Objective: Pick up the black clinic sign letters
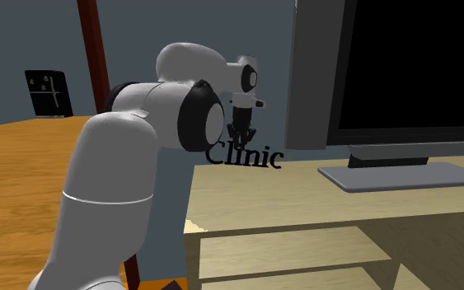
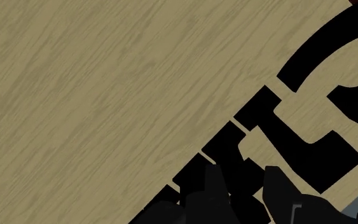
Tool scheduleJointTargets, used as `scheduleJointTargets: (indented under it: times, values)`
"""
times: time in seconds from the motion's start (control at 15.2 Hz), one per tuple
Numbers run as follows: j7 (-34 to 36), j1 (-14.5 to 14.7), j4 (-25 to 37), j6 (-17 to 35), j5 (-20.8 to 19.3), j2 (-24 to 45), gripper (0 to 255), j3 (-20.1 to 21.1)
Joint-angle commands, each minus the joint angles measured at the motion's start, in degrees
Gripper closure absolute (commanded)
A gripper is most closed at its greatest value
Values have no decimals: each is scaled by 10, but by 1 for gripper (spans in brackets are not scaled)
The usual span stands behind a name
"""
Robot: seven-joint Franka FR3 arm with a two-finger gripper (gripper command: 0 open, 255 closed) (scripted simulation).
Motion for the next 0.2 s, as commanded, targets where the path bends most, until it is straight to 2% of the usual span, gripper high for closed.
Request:
scheduleJointTargets:
  times: [0.0, 0.13]
  values:
    - [0, 1, 24, -19, -1, 6, 255, 0]
    - [0, 1, 26, -20, -2, 6, 255, 0]
